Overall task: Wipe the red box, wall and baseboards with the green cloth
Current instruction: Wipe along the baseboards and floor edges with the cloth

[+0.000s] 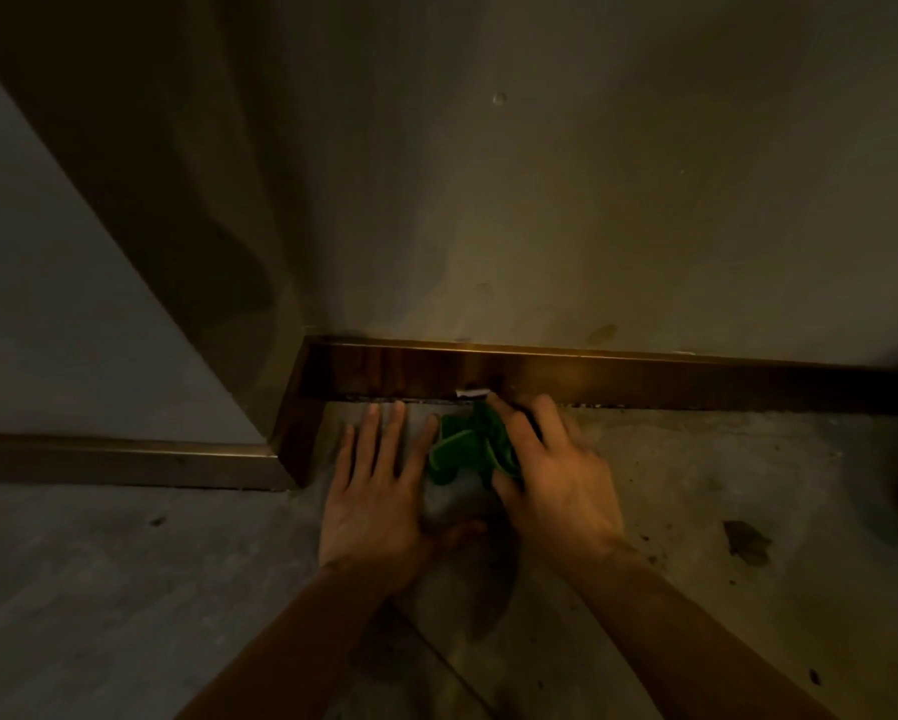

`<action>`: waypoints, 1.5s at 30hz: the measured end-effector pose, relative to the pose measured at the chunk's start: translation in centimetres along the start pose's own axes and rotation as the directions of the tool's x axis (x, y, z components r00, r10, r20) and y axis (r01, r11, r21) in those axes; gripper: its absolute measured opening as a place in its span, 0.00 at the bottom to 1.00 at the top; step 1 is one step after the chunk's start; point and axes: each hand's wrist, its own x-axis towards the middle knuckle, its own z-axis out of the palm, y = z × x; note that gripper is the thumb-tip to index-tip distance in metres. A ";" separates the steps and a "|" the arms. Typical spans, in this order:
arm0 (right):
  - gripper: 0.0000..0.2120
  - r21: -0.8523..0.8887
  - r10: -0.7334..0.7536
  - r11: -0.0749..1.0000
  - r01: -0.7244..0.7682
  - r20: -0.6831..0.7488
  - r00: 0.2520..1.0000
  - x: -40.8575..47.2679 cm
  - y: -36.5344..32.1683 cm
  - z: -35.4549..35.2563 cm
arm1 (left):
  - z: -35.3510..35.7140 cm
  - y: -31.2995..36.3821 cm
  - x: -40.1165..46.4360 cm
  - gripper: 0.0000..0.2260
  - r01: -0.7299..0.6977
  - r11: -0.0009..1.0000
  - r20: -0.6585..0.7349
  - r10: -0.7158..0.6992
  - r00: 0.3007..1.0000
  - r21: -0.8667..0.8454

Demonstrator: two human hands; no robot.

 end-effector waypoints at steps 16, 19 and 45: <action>0.17 -0.354 -0.383 0.850 0.389 0.091 0.919 6.0 -3.3 2.3 | 0.5 0.0 0.1 0.50 -0.019 0.999 -0.021 0.020 1.000 0.030; 0.13 -0.393 -0.390 0.830 0.396 0.098 0.915 6.2 -2.7 2.7 | 0.5 0.0 0.2 0.49 -0.024 0.999 -0.023 0.025 0.999 0.022; 0.23 -0.540 0.026 0.835 0.103 0.226 0.974 2.8 4.8 -1.0 | 0.1 -0.3 -0.1 0.50 -0.018 1.000 -0.004 0.018 1.000 -0.006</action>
